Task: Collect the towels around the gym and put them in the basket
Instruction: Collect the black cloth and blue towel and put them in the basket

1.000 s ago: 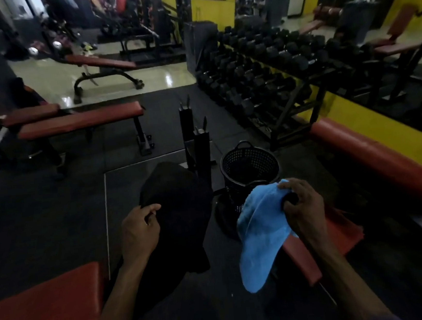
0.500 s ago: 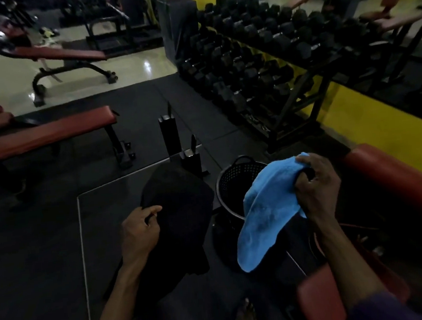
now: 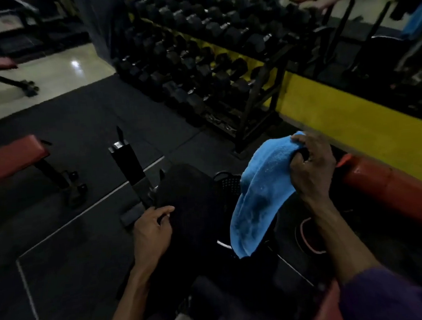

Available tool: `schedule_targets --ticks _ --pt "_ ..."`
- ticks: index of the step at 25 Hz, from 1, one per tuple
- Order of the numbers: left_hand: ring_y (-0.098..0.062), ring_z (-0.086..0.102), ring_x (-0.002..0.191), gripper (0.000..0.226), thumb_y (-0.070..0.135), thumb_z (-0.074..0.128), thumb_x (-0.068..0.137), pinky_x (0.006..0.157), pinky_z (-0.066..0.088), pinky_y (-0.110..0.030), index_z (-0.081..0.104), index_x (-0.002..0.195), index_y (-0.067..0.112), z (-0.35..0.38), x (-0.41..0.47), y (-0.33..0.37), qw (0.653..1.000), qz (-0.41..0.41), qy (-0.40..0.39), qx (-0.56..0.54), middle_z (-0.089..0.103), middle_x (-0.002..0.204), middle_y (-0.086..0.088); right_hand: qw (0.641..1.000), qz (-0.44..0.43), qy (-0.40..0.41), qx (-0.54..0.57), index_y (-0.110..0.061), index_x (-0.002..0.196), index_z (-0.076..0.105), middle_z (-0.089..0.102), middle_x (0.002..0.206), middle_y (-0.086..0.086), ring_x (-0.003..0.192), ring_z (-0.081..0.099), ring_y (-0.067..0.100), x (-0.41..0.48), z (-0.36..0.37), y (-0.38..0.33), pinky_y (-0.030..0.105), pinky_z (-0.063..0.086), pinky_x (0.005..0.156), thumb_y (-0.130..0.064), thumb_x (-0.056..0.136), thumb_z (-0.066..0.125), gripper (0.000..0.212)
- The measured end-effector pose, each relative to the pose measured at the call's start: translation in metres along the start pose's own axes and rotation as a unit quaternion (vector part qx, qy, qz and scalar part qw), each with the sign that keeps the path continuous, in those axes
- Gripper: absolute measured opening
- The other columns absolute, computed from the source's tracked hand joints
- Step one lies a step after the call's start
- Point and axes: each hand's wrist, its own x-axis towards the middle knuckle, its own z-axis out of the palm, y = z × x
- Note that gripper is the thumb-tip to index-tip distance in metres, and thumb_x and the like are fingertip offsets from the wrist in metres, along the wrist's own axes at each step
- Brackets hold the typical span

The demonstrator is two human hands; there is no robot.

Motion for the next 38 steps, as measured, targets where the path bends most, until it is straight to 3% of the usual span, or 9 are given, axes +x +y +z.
schedule_targets --ticks 5,8,11,16,19,27,30,34,38 --pt "-0.018 0.068 0.091 0.029 -0.004 0.062 0.086 0.088 0.051 -0.030 0.079 0.097 0.017 0.020 0.085 0.012 0.995 0.060 -0.067 -0.034 0.074 0.097 0.000 0.995 0.021 0.082 -0.058 0.000 0.106 0.072 0.071 0.115 0.015 0.111 0.063 0.034 0.026 0.032 -0.012 0.006 0.031 0.098 0.013 0.074 0.051 0.041" --pt "-0.014 0.067 0.090 0.029 -0.004 0.062 0.086 0.084 0.048 -0.024 0.079 0.097 0.018 0.035 0.114 0.018 0.991 0.079 -0.099 -0.048 0.072 0.096 0.006 0.990 0.049 0.115 -0.065 -0.005 0.106 0.073 0.071 0.116 0.011 0.113 0.063 0.026 0.035 0.050 -0.005 0.010 0.036 0.100 0.009 0.077 0.051 0.039" --pt "-0.010 0.066 0.090 0.030 -0.003 0.062 0.087 0.083 0.045 -0.015 0.078 0.097 0.020 0.051 0.129 0.022 0.988 0.087 -0.114 -0.055 0.069 0.095 0.010 0.993 0.090 0.056 -0.060 -0.009 0.107 0.073 0.070 0.120 0.007 0.116 0.060 0.019 0.016 0.074 0.011 0.009 0.035 0.100 0.009 0.078 0.053 0.039" --pt "-0.013 0.068 0.092 0.030 -0.002 0.061 0.087 0.089 0.050 -0.028 0.079 0.098 0.021 0.075 0.146 0.032 0.988 0.081 -0.117 -0.054 0.073 0.098 0.005 0.959 0.201 -0.176 -0.094 -0.012 0.113 0.074 0.071 0.121 0.006 0.112 0.065 0.022 -0.038 0.100 0.058 0.025 0.046 0.095 -0.005 0.085 0.062 0.031" --pt "-0.009 0.065 0.091 0.029 0.001 0.061 0.088 0.084 0.044 -0.016 0.078 0.099 0.022 0.090 0.152 0.039 0.988 0.086 -0.124 -0.036 0.070 0.097 0.008 0.949 0.236 -0.184 -0.101 -0.018 0.109 0.075 0.072 0.112 0.000 0.094 0.064 0.009 -0.048 0.096 0.079 0.015 0.045 0.079 -0.016 0.090 0.065 0.022" --pt "0.000 0.062 0.090 0.029 0.002 0.059 0.089 0.078 0.038 0.003 0.077 0.102 0.021 0.158 0.151 0.078 0.978 0.089 -0.170 -0.077 0.070 0.100 0.008 0.932 0.301 -0.173 -0.109 -0.021 0.101 0.077 0.074 0.105 -0.002 0.092 0.067 0.011 -0.082 0.054 0.119 0.025 0.050 0.081 -0.015 0.091 0.067 0.016" --pt "0.005 0.064 0.094 0.029 0.007 0.058 0.090 0.087 0.048 -0.009 0.076 0.102 0.026 0.184 0.148 0.084 0.975 0.088 -0.177 -0.104 0.071 0.103 0.012 0.932 0.293 -0.183 -0.111 -0.024 0.099 0.077 0.073 0.101 -0.006 0.089 0.067 0.008 -0.082 0.049 0.127 0.027 0.054 0.079 -0.016 0.090 0.068 0.015" --pt "-0.030 0.059 0.119 0.030 0.012 0.056 0.095 0.104 0.045 -0.041 0.067 0.124 0.012 0.209 0.145 0.065 0.964 0.101 -0.246 0.020 0.059 0.132 -0.014 0.930 0.282 -0.207 -0.112 -0.024 0.103 0.076 0.071 0.104 -0.009 0.087 0.063 0.002 -0.072 0.055 0.129 0.013 0.047 0.073 -0.019 0.091 0.067 0.016" --pt "-0.034 0.049 0.129 0.040 0.012 0.054 0.095 0.107 0.041 -0.049 0.055 0.134 0.005 0.210 0.151 0.035 0.957 0.062 -0.266 0.095 0.049 0.143 -0.016 0.921 0.265 -0.265 -0.106 -0.021 0.105 0.074 0.071 0.105 -0.005 0.092 0.066 0.012 -0.072 0.066 0.128 0.032 0.056 0.081 -0.019 0.090 0.065 0.018"
